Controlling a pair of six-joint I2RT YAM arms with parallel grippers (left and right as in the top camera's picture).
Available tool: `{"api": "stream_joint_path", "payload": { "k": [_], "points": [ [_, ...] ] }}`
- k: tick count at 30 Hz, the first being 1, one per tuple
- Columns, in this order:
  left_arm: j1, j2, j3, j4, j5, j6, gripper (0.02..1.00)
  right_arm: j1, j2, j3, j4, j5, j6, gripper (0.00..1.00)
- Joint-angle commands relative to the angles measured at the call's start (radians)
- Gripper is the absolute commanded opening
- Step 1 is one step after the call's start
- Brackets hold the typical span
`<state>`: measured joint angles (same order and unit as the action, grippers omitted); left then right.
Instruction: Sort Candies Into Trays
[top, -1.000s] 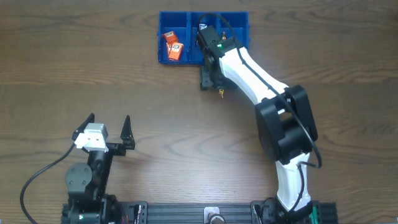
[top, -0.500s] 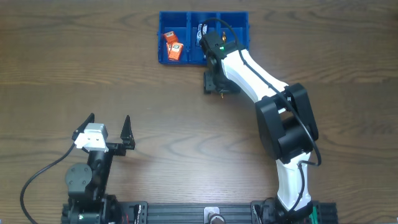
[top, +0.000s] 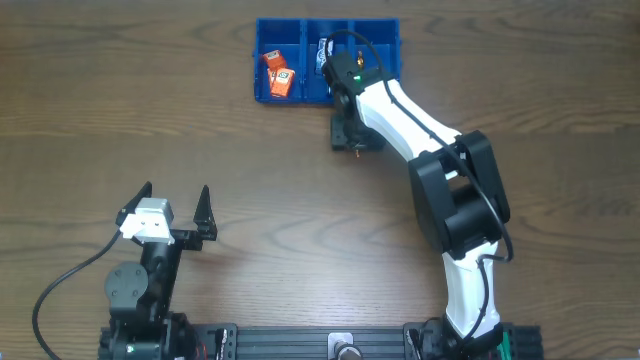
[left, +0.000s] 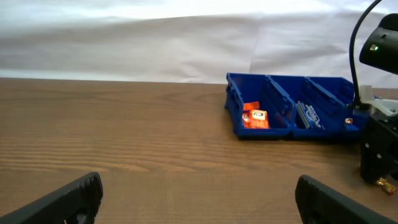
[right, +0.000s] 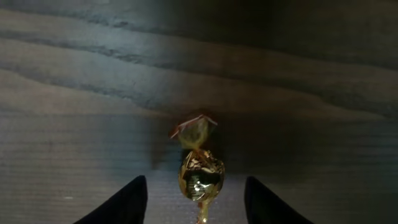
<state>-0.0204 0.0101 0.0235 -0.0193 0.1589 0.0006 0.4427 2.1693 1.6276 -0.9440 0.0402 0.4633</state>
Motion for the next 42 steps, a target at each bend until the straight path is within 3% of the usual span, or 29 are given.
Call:
{"api": "stream_joint_path", "payload": {
  "k": [1,15,25,29,35,42],
  "points": [
    [0.005,-0.007,-0.019,-0.040,0.022,0.003,0.996,-0.014,0.038,-0.005,0.016,-0.010,0.004,0.481],
    [0.005,-0.007,-0.019,-0.040,0.022,0.003,0.993,-0.014,0.044,-0.005,0.045,-0.017,0.005,0.226],
    [0.005,-0.007,-0.019,-0.040,0.022,0.003,0.996,-0.014,-0.048,-0.003,0.052,-0.015,0.005,0.194],
    [0.005,-0.007,-0.019,-0.040,0.022,0.003,0.996,-0.014,-0.200,0.002,0.054,0.048,0.002,0.196],
    [0.005,-0.007,-0.019,-0.040,0.022,0.003,0.996,-0.016,-0.323,0.108,0.088,0.249,-0.020,0.196],
    [0.005,-0.007,-0.019,-0.040,0.022,0.003,0.996,-0.084,-0.271,0.177,0.263,0.254,-0.072,0.196]
  ]
}}
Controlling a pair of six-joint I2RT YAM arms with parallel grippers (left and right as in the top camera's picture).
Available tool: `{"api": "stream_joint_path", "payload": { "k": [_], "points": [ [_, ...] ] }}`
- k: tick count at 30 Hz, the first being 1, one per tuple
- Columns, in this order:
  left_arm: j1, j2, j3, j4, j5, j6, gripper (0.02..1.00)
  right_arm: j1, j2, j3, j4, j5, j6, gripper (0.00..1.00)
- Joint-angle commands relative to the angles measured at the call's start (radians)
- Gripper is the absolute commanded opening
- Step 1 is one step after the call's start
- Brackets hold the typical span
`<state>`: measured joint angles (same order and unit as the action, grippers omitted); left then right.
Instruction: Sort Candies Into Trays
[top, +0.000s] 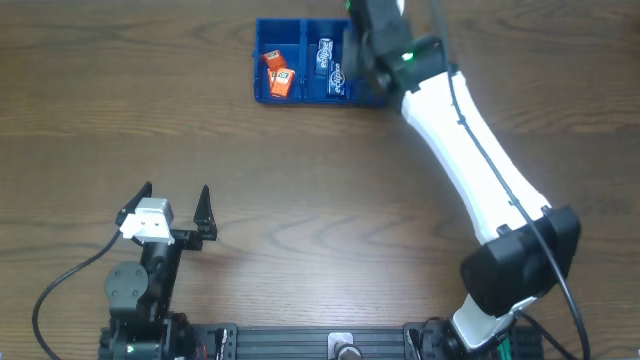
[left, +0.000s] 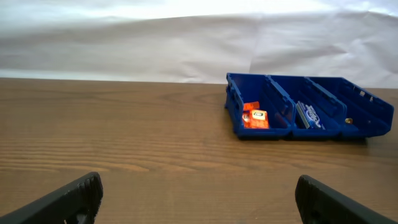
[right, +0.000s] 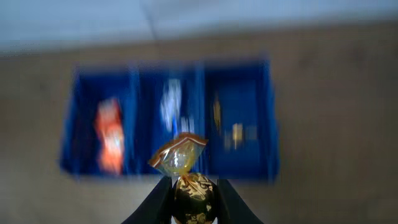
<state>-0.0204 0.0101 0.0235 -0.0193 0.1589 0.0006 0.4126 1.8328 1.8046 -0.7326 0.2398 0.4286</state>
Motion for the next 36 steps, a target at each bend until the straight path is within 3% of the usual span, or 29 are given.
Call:
{"api": "stream_joint_path", "payload": {
  "k": [1,20,21,23,24,27,36],
  "points": [
    [0.005,-0.007,-0.019,-0.040,0.022,0.003,0.996,-0.066,0.081,0.000,0.067,0.055,-0.037,0.196],
    [0.005,-0.007,-0.019,-0.040,0.022,0.003,0.996,-0.089,0.288,-0.001,0.080,0.047,-0.040,0.222],
    [0.005,-0.007,-0.019,-0.040,0.022,0.003,0.996,-0.089,0.288,-0.001,0.080,0.047,-0.040,0.301],
    [0.005,-0.007,-0.019,-0.040,0.022,0.003,0.996,-0.089,0.288,-0.001,0.081,0.047,-0.040,0.623],
    [0.005,-0.007,-0.019,-0.040,0.022,0.003,0.996,-0.089,0.288,-0.001,0.082,0.047,-0.040,0.735],
    [0.005,-0.007,-0.019,-0.040,0.022,0.003,0.996,-0.089,0.288,-0.001,0.084,0.047,-0.040,0.989],
    [0.005,-0.007,-0.019,-0.040,0.022,0.003,0.996,-0.087,0.216,0.000,0.066,0.029,-0.041,1.000]
  ]
}}
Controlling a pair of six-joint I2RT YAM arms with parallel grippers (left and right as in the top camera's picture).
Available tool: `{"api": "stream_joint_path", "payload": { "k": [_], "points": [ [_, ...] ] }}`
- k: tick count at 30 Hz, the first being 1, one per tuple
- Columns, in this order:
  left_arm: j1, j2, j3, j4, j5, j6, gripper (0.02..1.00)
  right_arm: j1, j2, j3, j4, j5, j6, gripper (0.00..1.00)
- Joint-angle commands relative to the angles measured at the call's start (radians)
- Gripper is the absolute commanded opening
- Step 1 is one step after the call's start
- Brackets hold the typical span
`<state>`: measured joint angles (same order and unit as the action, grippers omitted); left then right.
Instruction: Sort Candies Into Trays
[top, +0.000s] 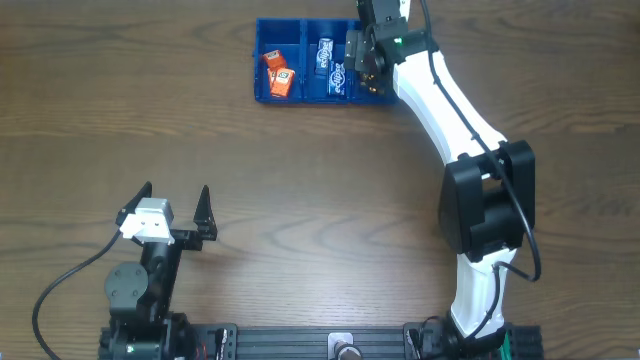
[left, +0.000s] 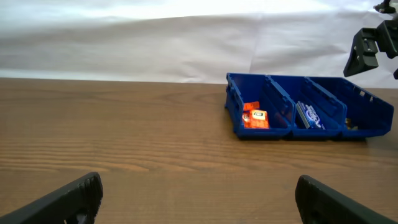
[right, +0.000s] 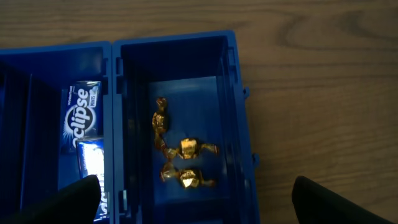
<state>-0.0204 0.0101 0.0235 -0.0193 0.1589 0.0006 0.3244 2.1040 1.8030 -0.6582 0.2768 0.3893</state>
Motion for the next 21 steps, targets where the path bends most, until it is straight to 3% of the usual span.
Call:
{"api": "stream_joint_path", "payload": {
  "k": [1,13,21],
  "points": [
    [0.005,-0.007,-0.019,-0.040,0.022,0.003,0.996,0.002,-0.087,0.001,-0.014,-0.014,-0.002,1.000],
    [0.005,-0.007,-0.019,-0.040,0.022,0.003,0.996,-0.053,-0.512,-0.056,-0.232,-0.026,-0.148,1.000],
    [0.005,-0.007,-0.019,-0.040,0.022,0.003,0.996,-0.138,-0.821,-0.363,-0.202,-0.022,-0.158,0.998]
  ]
}}
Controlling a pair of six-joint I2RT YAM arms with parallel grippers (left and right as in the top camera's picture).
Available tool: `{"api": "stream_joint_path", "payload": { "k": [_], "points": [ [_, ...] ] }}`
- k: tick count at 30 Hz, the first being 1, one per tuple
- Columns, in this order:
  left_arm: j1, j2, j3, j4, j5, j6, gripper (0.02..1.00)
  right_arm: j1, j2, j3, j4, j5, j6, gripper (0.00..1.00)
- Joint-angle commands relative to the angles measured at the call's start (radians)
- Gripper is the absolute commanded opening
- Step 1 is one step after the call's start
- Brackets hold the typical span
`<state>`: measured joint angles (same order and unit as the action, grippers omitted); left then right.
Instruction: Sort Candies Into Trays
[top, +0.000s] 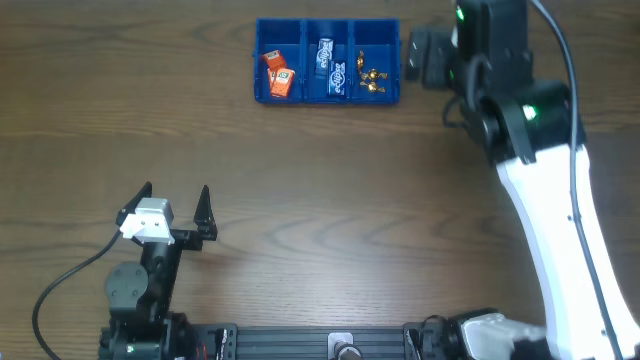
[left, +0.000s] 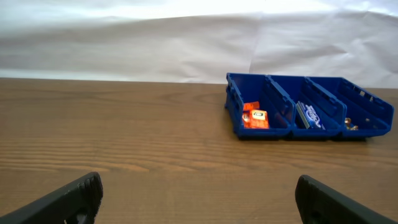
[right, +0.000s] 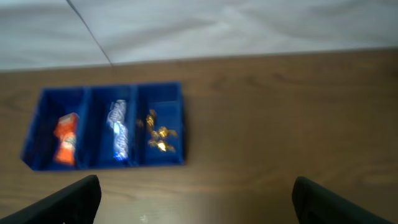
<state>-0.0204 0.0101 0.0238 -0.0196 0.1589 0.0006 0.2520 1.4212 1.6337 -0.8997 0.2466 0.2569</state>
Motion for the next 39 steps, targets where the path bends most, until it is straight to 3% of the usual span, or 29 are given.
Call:
{"api": "stream_joint_path", "payload": {
  "k": [1,10,15,18,23,29,39],
  "points": [
    [0.005,-0.007,-0.019,-0.040,0.022,0.003,0.996,-0.082,-0.188,-0.247,0.059,0.002,-0.026,1.000],
    [0.005,-0.007,-0.019,-0.040,0.022,0.003,0.996,-0.174,-0.621,-0.716,0.195,-0.032,-0.026,0.998],
    [0.005,-0.007,-0.019,-0.040,0.022,0.003,0.993,-0.197,-0.840,-1.010,0.391,-0.076,-0.031,0.998],
    [0.005,-0.007,-0.019,-0.040,0.022,0.003,0.996,-0.197,-0.962,-1.210,0.596,-0.159,-0.146,0.998],
    [0.005,-0.007,-0.019,-0.040,0.022,0.003,0.996,-0.197,-1.033,-1.334,0.770,-0.240,-0.225,0.998],
    [0.005,-0.007,-0.019,-0.040,0.022,0.003,0.996,-0.203,-1.089,-1.412,0.809,-0.288,-0.286,0.998],
    [0.005,-0.007,-0.019,-0.040,0.022,0.003,0.996,-0.257,-1.209,-1.542,0.826,-0.354,-0.285,0.998]
  ]
}}
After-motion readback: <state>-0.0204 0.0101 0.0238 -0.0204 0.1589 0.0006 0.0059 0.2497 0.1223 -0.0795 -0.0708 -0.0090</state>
